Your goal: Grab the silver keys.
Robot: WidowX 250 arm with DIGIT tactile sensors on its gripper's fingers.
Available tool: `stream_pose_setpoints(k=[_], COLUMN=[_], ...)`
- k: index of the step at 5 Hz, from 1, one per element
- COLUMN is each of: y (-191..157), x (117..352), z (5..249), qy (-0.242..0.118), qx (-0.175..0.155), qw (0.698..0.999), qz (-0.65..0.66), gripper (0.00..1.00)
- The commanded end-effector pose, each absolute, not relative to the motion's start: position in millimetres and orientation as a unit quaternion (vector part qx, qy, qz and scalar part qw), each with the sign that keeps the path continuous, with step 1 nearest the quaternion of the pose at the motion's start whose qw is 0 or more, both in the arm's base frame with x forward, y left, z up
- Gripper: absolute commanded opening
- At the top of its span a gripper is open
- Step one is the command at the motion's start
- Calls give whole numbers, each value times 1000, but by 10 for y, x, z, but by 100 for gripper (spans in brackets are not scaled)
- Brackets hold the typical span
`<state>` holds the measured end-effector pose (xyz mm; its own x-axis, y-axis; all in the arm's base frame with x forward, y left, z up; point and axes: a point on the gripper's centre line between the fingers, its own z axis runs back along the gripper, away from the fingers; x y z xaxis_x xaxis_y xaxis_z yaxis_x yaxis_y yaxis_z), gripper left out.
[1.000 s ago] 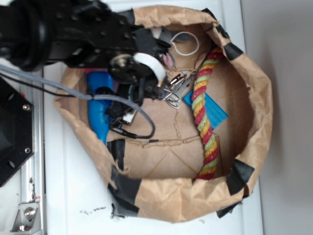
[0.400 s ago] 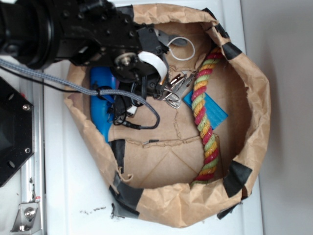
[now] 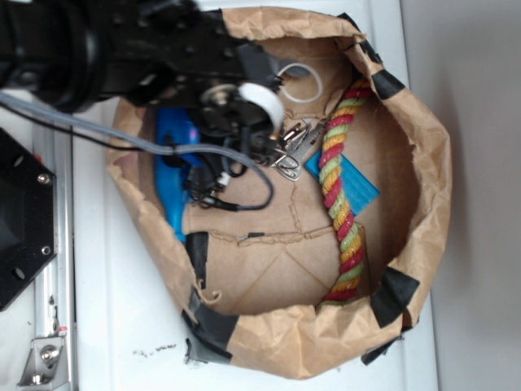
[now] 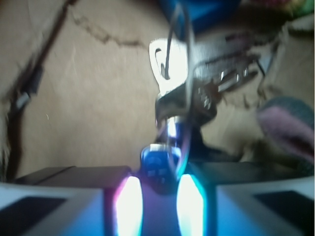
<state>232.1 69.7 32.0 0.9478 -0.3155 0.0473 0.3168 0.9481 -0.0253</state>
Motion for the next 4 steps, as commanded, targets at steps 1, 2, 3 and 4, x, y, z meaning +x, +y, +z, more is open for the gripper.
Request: stream_pose_setpoints(k=[1, 2, 3, 4], y=[665, 638, 648, 631], x=[2607, 2620, 2537, 2491], z=[528, 506, 449, 398], qy=[-22, -21, -37, -46], qx=[-18, -12, -3, -1], qw=[989, 989, 989, 989], qz=[-142, -148, -146, -143], gripper=[100, 100, 0, 0])
